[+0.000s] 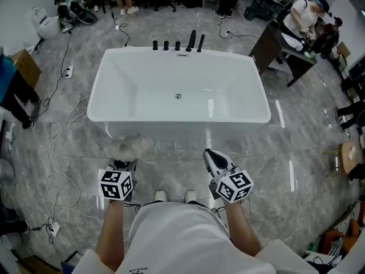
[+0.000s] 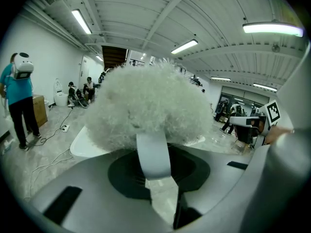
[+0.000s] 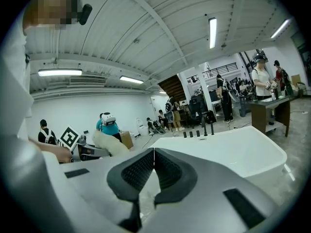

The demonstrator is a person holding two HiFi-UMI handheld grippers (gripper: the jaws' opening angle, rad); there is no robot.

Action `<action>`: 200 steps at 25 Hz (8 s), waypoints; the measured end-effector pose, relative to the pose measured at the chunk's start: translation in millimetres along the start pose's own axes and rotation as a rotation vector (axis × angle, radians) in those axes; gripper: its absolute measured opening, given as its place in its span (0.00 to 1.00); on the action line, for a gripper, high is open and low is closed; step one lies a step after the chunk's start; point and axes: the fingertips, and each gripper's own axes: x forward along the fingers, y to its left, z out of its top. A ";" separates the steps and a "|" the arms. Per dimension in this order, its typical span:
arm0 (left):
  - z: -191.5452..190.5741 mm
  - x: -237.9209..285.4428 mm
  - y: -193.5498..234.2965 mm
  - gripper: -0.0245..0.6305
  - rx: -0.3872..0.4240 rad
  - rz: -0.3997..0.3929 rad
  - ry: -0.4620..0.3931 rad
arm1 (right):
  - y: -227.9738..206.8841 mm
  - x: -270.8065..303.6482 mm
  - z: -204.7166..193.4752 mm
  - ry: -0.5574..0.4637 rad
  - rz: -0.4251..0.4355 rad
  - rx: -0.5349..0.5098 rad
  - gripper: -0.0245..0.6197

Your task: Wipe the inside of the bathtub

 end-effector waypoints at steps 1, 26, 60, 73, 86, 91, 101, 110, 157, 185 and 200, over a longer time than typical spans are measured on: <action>-1.6 -1.0 4.4 0.19 -0.004 -0.001 0.001 | 4.6 3.5 -2.2 0.006 0.005 -0.003 0.07; -17.2 -23.1 88.1 0.19 -0.065 0.028 -0.021 | 59.7 77.7 -12.2 0.058 0.045 -0.037 0.07; 119.2 195.5 100.5 0.19 -0.254 0.296 -0.033 | -184.6 304.6 76.6 0.196 0.356 -0.037 0.07; 115.2 190.6 139.2 0.19 -0.299 0.355 -0.023 | -153.0 344.2 67.9 0.243 0.434 -0.038 0.07; 133.0 259.8 256.0 0.19 -0.213 0.246 0.076 | -119.6 420.5 68.0 0.236 0.314 -0.055 0.07; 144.1 309.9 307.4 0.19 -0.181 0.207 0.118 | -119.1 476.2 71.9 0.231 0.255 -0.053 0.07; 143.6 421.7 397.5 0.19 -0.098 0.140 0.210 | -135.6 580.7 51.7 0.250 0.186 -0.029 0.07; 110.2 517.0 485.9 0.19 -0.076 0.173 0.291 | -149.5 657.3 0.5 0.257 0.143 -0.006 0.07; 83.9 738.3 705.6 0.19 0.050 0.245 0.529 | -156.3 880.8 -152.5 0.304 0.205 -0.008 0.07; 76.2 759.7 698.3 0.19 0.076 0.230 0.576 | -139.4 920.6 -135.4 0.342 0.220 0.032 0.07; 77.9 788.6 631.3 0.19 0.049 0.222 0.579 | -206.5 872.3 -133.9 0.333 0.180 0.036 0.07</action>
